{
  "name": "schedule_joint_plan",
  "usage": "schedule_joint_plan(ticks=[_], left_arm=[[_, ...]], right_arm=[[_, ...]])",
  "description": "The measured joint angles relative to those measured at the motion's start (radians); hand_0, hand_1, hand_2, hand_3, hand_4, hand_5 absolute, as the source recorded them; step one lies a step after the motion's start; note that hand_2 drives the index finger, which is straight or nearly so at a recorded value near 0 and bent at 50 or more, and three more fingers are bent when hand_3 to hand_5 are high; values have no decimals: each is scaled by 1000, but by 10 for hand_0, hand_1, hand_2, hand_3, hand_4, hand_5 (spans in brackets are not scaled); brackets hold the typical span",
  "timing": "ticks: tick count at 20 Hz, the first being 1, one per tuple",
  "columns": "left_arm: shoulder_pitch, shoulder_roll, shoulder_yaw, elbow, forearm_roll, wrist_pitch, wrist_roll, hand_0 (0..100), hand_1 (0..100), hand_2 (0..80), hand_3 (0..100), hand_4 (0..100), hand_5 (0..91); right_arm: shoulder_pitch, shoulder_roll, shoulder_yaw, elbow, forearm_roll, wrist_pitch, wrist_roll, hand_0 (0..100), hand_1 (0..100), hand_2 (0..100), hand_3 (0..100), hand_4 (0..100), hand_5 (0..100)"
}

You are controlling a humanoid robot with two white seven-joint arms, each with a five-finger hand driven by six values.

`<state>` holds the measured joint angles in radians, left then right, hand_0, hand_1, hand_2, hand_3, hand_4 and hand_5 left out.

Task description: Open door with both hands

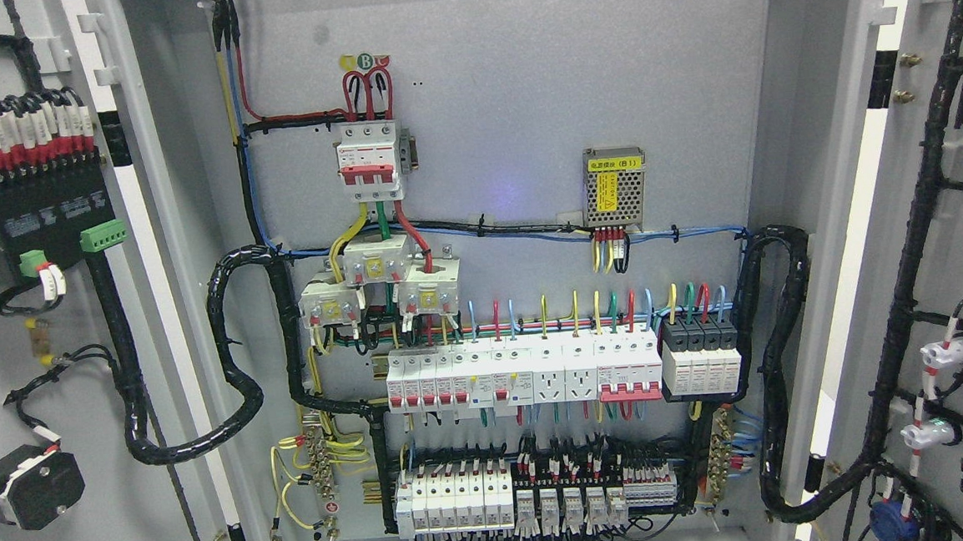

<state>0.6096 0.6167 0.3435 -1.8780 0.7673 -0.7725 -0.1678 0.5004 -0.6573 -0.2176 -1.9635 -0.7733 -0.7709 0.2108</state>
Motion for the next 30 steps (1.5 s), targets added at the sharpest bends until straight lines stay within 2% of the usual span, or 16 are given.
schedule_joint_plan(ticks=[17, 30], left_arm=[[-108, 26, 36, 133, 47, 0, -2, 0, 0, 0, 0, 31, 0], [-194, 44, 25, 268, 65, 0, -1, 0, 0, 0, 0, 31, 0]], right_arm=[[30, 27, -34, 3, -2, 2, -8, 107, 0, 0, 0, 0, 0], [56, 41, -65, 5, -26, 4, -13, 107, 0, 0, 0, 0, 0]])
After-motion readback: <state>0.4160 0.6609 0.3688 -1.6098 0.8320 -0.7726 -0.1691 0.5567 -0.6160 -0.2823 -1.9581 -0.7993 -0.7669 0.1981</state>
